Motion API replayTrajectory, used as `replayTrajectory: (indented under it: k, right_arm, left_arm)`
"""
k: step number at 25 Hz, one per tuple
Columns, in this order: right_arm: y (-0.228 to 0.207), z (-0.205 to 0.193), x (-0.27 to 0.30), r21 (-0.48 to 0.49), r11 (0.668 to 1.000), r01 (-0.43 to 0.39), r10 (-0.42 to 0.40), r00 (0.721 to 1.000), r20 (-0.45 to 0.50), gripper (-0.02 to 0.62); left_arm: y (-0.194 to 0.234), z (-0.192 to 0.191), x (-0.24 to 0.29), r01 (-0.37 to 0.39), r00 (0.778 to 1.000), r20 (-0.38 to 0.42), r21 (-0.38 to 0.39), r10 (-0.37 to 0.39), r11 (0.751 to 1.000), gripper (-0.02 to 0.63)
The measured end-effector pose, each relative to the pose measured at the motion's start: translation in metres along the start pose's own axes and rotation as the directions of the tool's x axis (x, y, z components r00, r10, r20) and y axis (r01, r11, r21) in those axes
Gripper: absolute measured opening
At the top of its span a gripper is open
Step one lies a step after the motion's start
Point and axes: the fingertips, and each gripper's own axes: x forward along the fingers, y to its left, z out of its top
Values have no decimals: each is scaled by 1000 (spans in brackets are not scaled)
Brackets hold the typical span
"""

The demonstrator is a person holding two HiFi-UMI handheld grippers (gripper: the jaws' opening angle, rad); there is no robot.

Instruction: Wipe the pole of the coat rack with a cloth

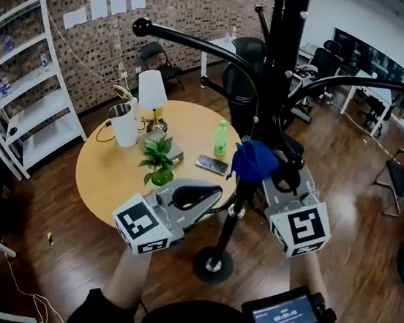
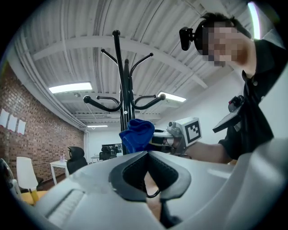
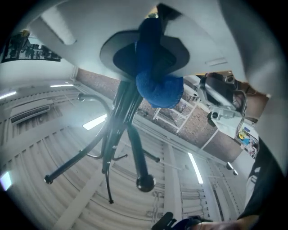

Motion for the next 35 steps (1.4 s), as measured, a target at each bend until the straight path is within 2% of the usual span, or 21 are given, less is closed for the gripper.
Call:
replayTrajectory:
  k: [5,10,15,20,28,35]
  right_arm:
    - [-28,49,9,-7,998,68,-68,994,89,49]
    - [-28,50,5,10,993,113,-114,988,102,49]
    - [-8,2,2,70,994,86,-89,995,37,49]
    - [27,-74,-8,105,991,80,-65,988,-143,49]
    - [70,-169,-20,150,987,60,1,926,-377,49]
    - [104,-251,-36,141,988,63,32,812,-583,49]
  left_arm:
    - [4,21,-4,-28,999,35,50,26,998,0]
    - [7,27,-10,-51,998,43,64,49,997,0]
    - [10,16,-9,-69,997,37,37,68,997,0]
    - [1,-5,-2,-52,999,2,-8,52,999,0]
    - [-11,-35,4,-32,999,-40,-84,29,996,0]
    - [-24,-49,1,-31,998,-54,-133,24,991,0]
